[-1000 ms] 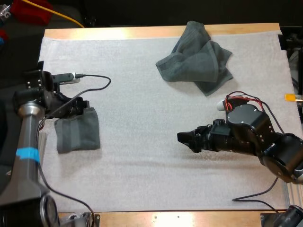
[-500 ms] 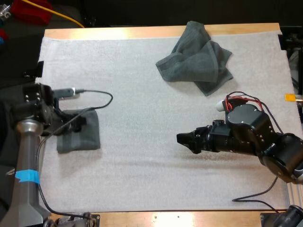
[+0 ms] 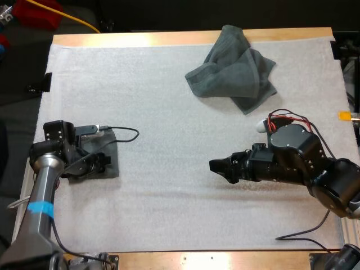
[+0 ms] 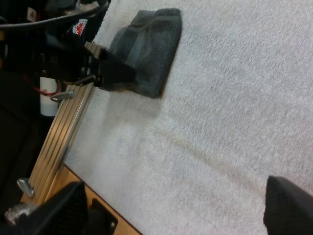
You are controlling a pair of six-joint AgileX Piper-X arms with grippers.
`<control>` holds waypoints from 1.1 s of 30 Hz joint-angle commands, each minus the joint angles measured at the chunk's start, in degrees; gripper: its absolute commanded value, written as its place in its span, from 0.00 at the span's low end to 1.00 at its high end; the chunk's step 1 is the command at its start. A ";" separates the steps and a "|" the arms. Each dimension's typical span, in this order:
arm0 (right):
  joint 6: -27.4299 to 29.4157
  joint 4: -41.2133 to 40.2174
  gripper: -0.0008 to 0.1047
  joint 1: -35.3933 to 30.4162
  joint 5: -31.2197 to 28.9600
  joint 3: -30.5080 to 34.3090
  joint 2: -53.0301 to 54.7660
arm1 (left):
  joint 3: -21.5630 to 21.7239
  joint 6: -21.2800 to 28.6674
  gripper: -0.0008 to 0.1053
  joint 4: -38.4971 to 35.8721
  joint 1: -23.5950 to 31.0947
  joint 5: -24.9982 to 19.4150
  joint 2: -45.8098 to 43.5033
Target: Pick towel from pile, fold and stack
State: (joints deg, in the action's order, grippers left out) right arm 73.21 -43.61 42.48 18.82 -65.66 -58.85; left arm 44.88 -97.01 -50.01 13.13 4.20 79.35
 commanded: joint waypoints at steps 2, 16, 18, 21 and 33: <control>-0.19 -0.33 0.68 0.01 0.77 -0.28 0.42 | 0.02 -0.61 0.67 0.46 -0.27 -0.46 2.15; -0.17 -0.33 0.68 0.01 0.77 -0.28 0.42 | 4.25 -0.84 0.67 -2.81 -0.27 4.77 0.44; -0.17 -0.33 0.68 0.01 0.77 -0.28 0.42 | 5.49 -0.88 0.67 -3.76 -0.27 6.54 -1.89; -0.17 -0.33 0.68 0.01 0.77 -0.28 0.42 | 6.86 -1.44 0.67 -5.03 -0.27 8.57 -6.51; -0.17 -0.33 0.68 0.01 0.77 -0.28 0.42 | 7.33 -3.36 0.67 -12.78 -0.27 14.48 -24.43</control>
State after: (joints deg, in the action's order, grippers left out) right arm 72.87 -43.61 42.48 18.82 -65.66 -58.85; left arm 51.86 -99.82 -62.53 13.13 18.33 55.16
